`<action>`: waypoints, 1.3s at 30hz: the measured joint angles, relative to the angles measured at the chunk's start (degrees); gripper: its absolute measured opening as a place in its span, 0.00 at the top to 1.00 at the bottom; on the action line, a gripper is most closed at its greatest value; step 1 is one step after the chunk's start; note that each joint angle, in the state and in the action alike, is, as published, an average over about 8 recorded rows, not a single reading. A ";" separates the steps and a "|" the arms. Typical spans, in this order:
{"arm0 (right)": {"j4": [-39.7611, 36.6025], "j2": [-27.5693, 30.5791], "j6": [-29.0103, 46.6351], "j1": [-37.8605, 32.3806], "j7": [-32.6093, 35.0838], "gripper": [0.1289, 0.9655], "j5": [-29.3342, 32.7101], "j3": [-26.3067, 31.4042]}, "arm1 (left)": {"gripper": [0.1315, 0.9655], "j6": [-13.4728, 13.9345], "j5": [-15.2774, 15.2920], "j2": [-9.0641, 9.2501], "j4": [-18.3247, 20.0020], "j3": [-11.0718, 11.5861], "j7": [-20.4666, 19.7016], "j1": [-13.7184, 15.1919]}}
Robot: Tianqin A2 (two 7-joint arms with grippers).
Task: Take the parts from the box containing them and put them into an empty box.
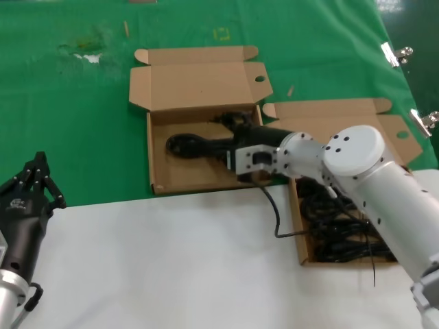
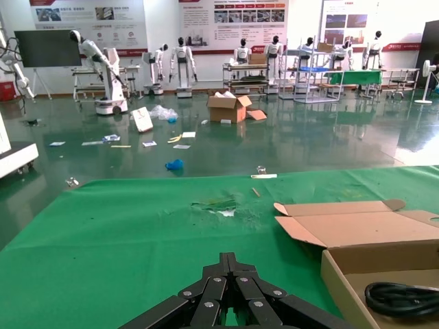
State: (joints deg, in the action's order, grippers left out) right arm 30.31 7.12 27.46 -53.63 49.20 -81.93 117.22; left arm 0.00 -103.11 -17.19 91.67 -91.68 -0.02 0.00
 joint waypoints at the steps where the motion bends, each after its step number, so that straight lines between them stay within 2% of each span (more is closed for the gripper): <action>1: 1.33 0.47 0.06 0.43 -1.46 0.68 0.49 0.23 | 0.99 0.00 0.00 0.00 0.00 0.00 0.00 0.00; 5: 7.46 2.78 0.05 2.23 -8.03 0.58 2.85 0.92 | 0.99 0.00 0.00 0.00 0.00 0.00 0.00 0.00; 9: 13.62 5.47 -0.12 4.03 -14.79 0.58 5.54 1.12 | 0.99 0.00 0.00 0.00 0.00 0.00 0.00 0.00; 17: 24.50 11.16 0.09 7.83 -26.61 0.33 10.38 -0.44 | 0.99 0.00 0.00 0.00 0.00 0.00 0.00 0.00; 22: 30.40 14.67 0.25 10.41 -32.12 0.24 11.70 -2.48 | 0.99 0.00 0.00 0.00 0.00 0.00 0.00 0.00; 26: 33.72 16.86 0.10 12.24 -34.63 0.14 11.16 -4.13 | 0.99 0.00 0.00 0.00 0.00 0.00 0.00 0.00; 35: 36.72 19.28 -0.40 14.66 -35.79 0.03 8.63 -6.18 | 0.99 0.00 0.00 0.00 0.00 0.00 0.00 0.00; 39: 37.01 19.27 -0.66 15.09 -35.89 0.03 8.25 -6.42 | 0.99 0.00 0.00 0.00 0.00 0.00 0.00 0.00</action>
State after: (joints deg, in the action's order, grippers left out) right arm 67.33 26.39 26.80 -38.54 13.31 -73.68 110.81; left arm 0.00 -103.11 -17.19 91.67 -91.68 -0.02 0.00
